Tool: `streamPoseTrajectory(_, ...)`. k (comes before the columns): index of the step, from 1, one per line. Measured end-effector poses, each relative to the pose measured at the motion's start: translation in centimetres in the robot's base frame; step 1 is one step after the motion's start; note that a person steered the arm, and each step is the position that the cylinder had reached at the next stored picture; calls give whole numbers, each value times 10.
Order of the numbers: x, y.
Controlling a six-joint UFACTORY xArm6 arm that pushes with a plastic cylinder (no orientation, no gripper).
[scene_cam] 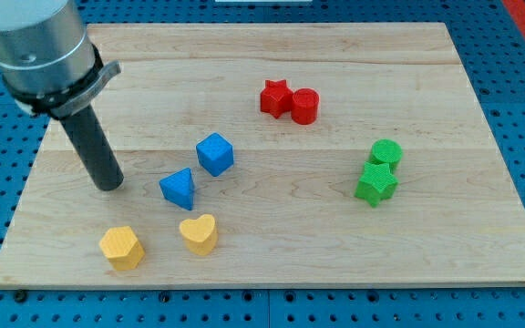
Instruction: Move the blue triangle to the top right of the yellow heart
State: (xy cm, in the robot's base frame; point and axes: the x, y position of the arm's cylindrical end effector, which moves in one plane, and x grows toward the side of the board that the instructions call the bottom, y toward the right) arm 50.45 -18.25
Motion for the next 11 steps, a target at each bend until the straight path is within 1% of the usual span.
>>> streamPoseTrajectory(1, 0, 56)
streamPoseTrajectory(2, 0, 78)
streamPoseTrajectory(3, 0, 70)
streamPoseTrajectory(4, 10, 61)
streamPoseTrajectory(5, 26, 75)
streamPoseTrajectory(6, 26, 113)
streamPoseTrajectory(7, 18, 153)
streamPoseTrajectory(8, -9, 167)
streamPoseTrajectory(9, 4, 180)
streamPoseTrajectory(10, 17, 220)
streamPoseTrajectory(11, -13, 256)
